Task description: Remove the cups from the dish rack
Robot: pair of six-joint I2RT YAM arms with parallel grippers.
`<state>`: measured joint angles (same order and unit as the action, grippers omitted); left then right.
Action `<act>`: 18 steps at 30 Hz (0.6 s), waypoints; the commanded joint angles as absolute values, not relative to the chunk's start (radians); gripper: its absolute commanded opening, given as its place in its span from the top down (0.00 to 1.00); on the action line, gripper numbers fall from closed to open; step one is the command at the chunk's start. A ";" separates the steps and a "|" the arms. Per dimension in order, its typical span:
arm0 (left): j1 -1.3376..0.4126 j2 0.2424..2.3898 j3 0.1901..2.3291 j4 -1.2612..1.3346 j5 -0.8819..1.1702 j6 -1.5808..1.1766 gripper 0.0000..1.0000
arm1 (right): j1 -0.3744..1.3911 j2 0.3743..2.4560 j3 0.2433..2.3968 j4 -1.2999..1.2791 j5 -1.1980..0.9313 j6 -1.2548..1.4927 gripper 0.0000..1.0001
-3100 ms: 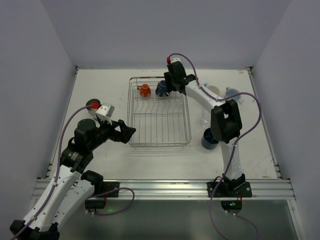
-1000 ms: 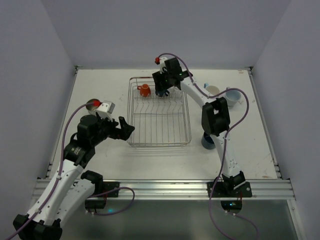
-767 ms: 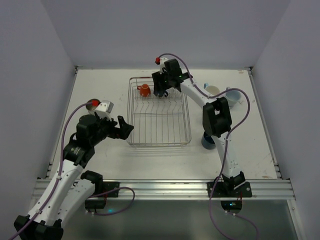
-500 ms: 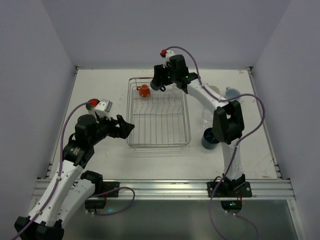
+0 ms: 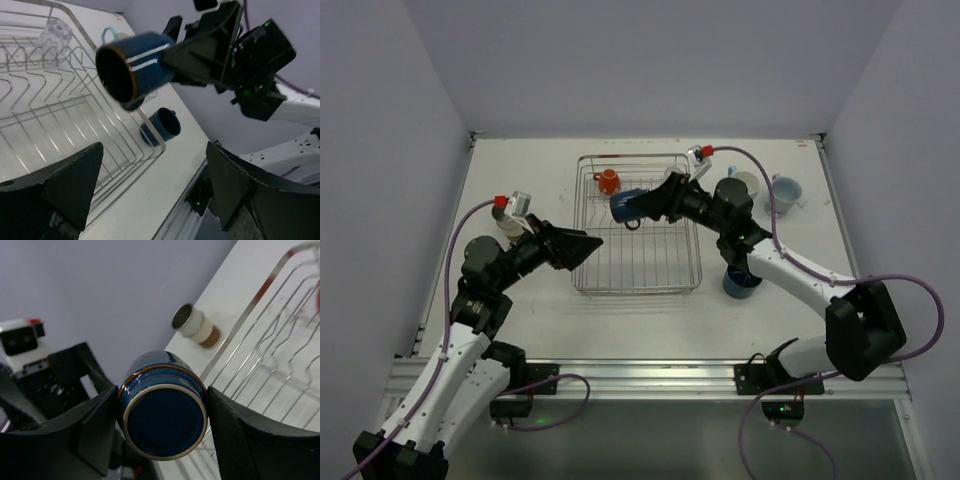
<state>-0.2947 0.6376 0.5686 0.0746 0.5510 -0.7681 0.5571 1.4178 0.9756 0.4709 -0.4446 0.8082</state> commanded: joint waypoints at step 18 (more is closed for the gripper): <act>-0.296 0.681 0.448 0.397 0.715 -1.057 0.40 | 0.744 1.535 0.807 1.117 -0.566 1.224 0.75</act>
<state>-0.2947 0.6716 0.4641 0.3084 0.6628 -1.0157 0.7219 1.5093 0.7540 0.9760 -0.5617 1.1805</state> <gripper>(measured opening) 0.626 0.690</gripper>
